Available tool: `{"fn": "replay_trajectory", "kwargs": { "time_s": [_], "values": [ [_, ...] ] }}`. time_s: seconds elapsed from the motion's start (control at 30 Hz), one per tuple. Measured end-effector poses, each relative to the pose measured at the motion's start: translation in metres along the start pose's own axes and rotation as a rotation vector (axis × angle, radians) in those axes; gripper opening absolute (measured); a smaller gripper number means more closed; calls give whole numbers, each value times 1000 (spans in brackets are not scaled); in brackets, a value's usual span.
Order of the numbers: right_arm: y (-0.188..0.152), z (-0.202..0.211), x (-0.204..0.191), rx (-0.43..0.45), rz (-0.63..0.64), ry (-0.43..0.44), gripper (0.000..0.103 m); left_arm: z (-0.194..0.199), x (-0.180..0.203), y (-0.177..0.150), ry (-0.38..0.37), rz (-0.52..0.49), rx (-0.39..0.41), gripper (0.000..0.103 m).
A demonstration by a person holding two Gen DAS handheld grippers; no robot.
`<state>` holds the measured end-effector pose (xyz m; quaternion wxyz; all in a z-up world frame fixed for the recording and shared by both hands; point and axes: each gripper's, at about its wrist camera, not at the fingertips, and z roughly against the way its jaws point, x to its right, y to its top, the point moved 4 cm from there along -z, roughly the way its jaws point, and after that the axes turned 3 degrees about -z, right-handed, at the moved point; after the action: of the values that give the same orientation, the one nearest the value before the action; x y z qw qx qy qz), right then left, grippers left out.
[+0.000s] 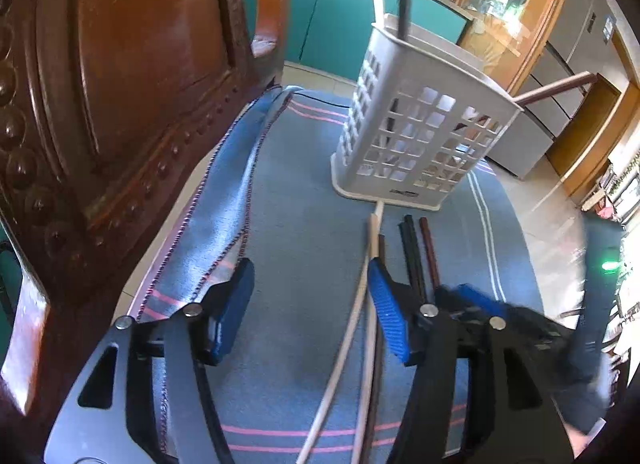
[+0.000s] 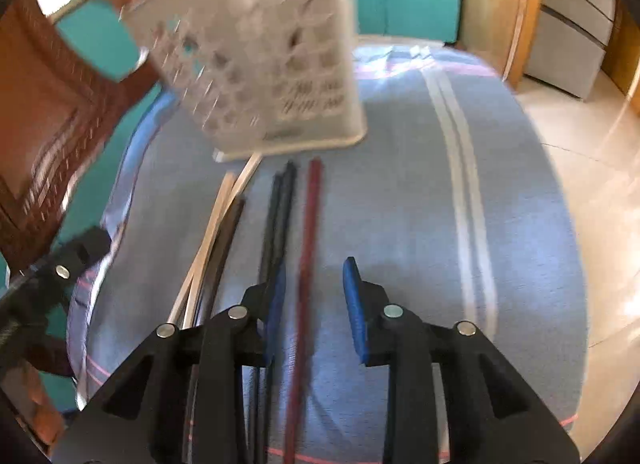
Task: Organize utensils
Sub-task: 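Lower both open grippers back over the remaining chopsticks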
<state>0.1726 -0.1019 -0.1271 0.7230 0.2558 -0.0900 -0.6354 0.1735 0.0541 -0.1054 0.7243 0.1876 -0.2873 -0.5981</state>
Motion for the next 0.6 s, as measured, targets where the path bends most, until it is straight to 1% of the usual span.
{"fn": "replay_trajectory", "kwargs": {
  "time_s": [0.03,0.07,0.2,0.23,0.3,0.33,0.37,0.43,0.6],
  "values": [
    [1,-4,-3,4,5,-1,35,0,1,0,-6,-5,-3,62],
    [1,-5,-6,8,12,-15,37,1,1,0,-12,-6,-6,62],
    [1,-10,-16,5,-1,-40,36,4,0,1,-40,-5,-13,64],
    [1,-11,-17,7,0,-57,34,5,-1,1,-42,-3,-11,65],
    [0,-11,-18,20,-15,-87,28,5,-4,2,-46,2,-16,65],
    [0,-12,-19,23,-25,-97,21,5,-5,1,-48,7,-20,65],
    [-1,-11,-17,24,-48,-100,19,5,-6,1,-51,11,-23,65],
    [-7,-10,-13,22,-114,-74,19,7,-5,0,-62,10,-26,65],
    [-24,7,4,17,-234,-13,18,10,1,0,-77,-4,-21,66]
  ]
}}
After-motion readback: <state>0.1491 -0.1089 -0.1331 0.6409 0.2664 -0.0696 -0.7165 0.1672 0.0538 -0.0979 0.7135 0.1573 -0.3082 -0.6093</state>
